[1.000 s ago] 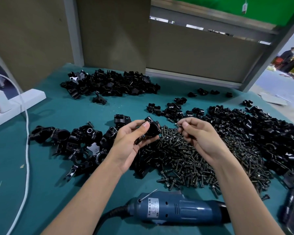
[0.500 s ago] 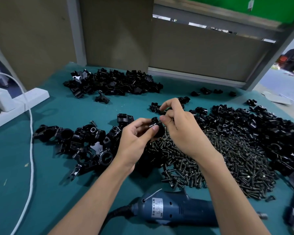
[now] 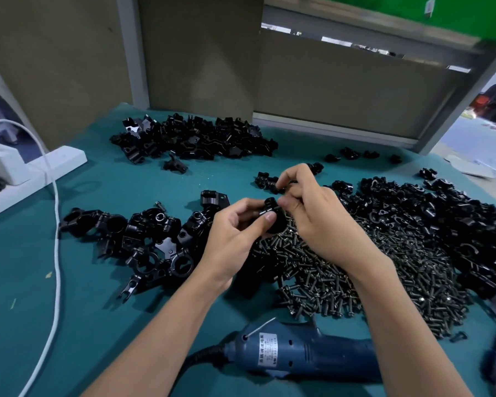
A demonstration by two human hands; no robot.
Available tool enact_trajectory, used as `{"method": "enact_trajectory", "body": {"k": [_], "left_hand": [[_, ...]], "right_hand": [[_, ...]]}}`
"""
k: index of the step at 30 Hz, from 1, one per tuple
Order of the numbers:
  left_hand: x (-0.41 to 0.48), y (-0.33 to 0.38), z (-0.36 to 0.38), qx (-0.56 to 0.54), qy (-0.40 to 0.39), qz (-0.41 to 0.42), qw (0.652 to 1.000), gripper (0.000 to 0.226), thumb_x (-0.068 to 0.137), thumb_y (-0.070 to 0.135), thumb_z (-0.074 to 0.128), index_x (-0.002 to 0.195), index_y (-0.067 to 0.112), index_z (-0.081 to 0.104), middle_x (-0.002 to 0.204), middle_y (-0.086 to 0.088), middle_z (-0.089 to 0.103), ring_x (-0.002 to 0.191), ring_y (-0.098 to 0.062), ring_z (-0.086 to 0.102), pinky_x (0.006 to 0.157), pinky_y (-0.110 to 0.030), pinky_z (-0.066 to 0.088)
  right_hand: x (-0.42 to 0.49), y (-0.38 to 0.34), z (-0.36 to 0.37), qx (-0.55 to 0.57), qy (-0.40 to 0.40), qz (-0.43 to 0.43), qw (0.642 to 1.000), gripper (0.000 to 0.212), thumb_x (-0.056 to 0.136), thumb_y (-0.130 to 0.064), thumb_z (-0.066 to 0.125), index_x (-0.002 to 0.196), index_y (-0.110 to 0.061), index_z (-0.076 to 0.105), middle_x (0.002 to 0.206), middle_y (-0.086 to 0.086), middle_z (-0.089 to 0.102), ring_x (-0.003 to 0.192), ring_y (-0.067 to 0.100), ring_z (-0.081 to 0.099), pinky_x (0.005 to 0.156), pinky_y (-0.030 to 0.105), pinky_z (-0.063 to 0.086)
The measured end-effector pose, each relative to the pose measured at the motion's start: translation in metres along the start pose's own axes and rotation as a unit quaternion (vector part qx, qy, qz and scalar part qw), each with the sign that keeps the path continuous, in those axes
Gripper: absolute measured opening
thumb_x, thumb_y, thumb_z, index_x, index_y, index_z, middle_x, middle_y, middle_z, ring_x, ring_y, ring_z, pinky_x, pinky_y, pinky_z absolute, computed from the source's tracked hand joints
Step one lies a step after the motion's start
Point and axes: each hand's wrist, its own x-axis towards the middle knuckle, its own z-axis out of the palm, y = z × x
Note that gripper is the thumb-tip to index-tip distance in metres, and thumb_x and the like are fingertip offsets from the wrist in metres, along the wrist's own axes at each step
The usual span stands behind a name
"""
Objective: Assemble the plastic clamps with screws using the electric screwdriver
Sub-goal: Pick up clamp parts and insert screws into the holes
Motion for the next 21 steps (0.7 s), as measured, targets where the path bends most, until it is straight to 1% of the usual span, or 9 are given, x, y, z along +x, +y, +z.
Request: {"method": "enact_trajectory", "body": {"k": [4, 6, 9, 11, 13, 15, 17, 19, 21], "left_hand": [[0.000, -0.001, 0.000, -0.019, 0.004, -0.015, 1.000, 0.029, 0.072, 0.023, 0.070, 0.098, 0.010, 0.065, 0.086, -0.005, 0.070, 0.084, -0.014, 0.070, 0.081, -0.035, 0.060], [0.001, -0.001, -0.001, -0.018, 0.004, -0.016, 1.000, 0.026, 0.075, 0.020, 0.071, 0.098, 0.010, 0.065, 0.088, -0.007, 0.070, 0.084, -0.015, 0.070, 0.078, -0.032, 0.060], [0.001, -0.002, -0.001, -0.001, 0.004, -0.011, 1.000, 0.015, 0.085, 0.006, 0.069, 0.099, 0.011, 0.066, 0.087, -0.003, 0.072, 0.084, -0.015, 0.070, 0.074, -0.025, 0.058], [0.001, -0.003, -0.002, 0.025, 0.007, -0.001, 1.000, 0.015, 0.087, 0.002, 0.067, 0.101, 0.010, 0.066, 0.090, -0.006, 0.072, 0.086, -0.015, 0.070, 0.074, -0.023, 0.056], [0.001, -0.004, -0.003, 0.044, 0.010, 0.005, 0.999, 0.016, 0.088, 0.001, 0.067, 0.104, 0.004, 0.066, 0.094, -0.010, 0.073, 0.087, -0.016, 0.070, 0.075, -0.023, 0.056], [0.001, -0.005, -0.004, 0.052, 0.012, 0.002, 0.999, 0.017, 0.089, 0.002, 0.067, 0.106, 0.002, 0.066, 0.098, -0.015, 0.072, 0.090, -0.020, 0.070, 0.078, -0.026, 0.057], [0.000, -0.005, -0.004, 0.051, 0.013, -0.002, 0.999, 0.016, 0.090, 0.003, 0.066, 0.106, 0.002, 0.066, 0.100, -0.016, 0.072, 0.091, -0.021, 0.071, 0.079, -0.028, 0.058], [0.000, -0.003, -0.005, 0.018, -0.003, -0.013, 1.000, 0.016, 0.089, 0.010, 0.066, 0.104, 0.004, 0.067, 0.098, -0.012, 0.074, 0.093, -0.020, 0.071, 0.082, -0.031, 0.059], [-0.001, 0.000, -0.005, -0.060, -0.026, -0.044, 0.997, 0.024, 0.084, 0.018, 0.064, 0.103, 0.003, 0.066, 0.098, -0.010, 0.074, 0.095, -0.021, 0.071, 0.083, -0.033, 0.059]], "right_hand": [[0.000, 0.000, -0.002, -0.007, -0.016, -0.008, 1.000, 0.015, 0.100, -0.008, 0.047, 0.107, -0.020, 0.040, 0.071, 0.010, 0.053, 0.064, 0.017, 0.046, 0.060, 0.031, 0.036], [-0.001, 0.001, -0.001, -0.002, -0.015, -0.013, 1.000, 0.016, 0.100, -0.007, 0.047, 0.107, -0.020, 0.040, 0.071, 0.008, 0.053, 0.065, 0.017, 0.046, 0.061, 0.029, 0.037], [-0.001, 0.002, 0.001, 0.009, 0.005, -0.018, 1.000, 0.018, 0.100, -0.006, 0.048, 0.105, -0.021, 0.040, 0.069, 0.003, 0.054, 0.067, 0.014, 0.048, 0.061, 0.023, 0.038], [-0.001, 0.001, 0.004, 0.003, 0.005, -0.014, 1.000, 0.018, 0.099, -0.007, 0.048, 0.105, -0.022, 0.039, 0.068, 0.002, 0.054, 0.067, 0.013, 0.048, 0.061, 0.023, 0.037], [-0.001, 0.002, 0.007, -0.019, -0.007, -0.010, 1.000, 0.017, 0.100, -0.010, 0.049, 0.106, -0.022, 0.039, 0.067, -0.003, 0.051, 0.068, 0.011, 0.048, 0.061, 0.023, 0.038], [0.000, 0.002, 0.009, -0.048, -0.019, -0.006, 0.999, 0.013, 0.100, -0.017, 0.048, 0.109, -0.022, 0.040, 0.064, -0.006, 0.048, 0.064, 0.010, 0.047, 0.058, 0.026, 0.038], [0.001, 0.003, 0.008, -0.084, -0.031, 0.008, 0.996, 0.018, 0.101, -0.029, 0.047, 0.116, -0.022, 0.041, 0.063, -0.005, 0.052, 0.061, 0.011, 0.049, 0.058, 0.033, 0.040], [0.004, 0.001, 0.005, -0.111, -0.037, 0.027, 0.993, 0.033, 0.099, -0.043, 0.044, 0.124, -0.023, 0.038, 0.064, -0.001, 0.057, 0.060, 0.014, 0.051, 0.059, 0.036, 0.042], [0.006, 0.000, 0.001, -0.079, -0.023, 0.063, 0.995, 0.057, 0.089, -0.063, 0.036, 0.128, -0.022, 0.038, 0.068, 0.004, 0.060, 0.058, 0.011, 0.052, 0.059, 0.029, 0.041]]}}
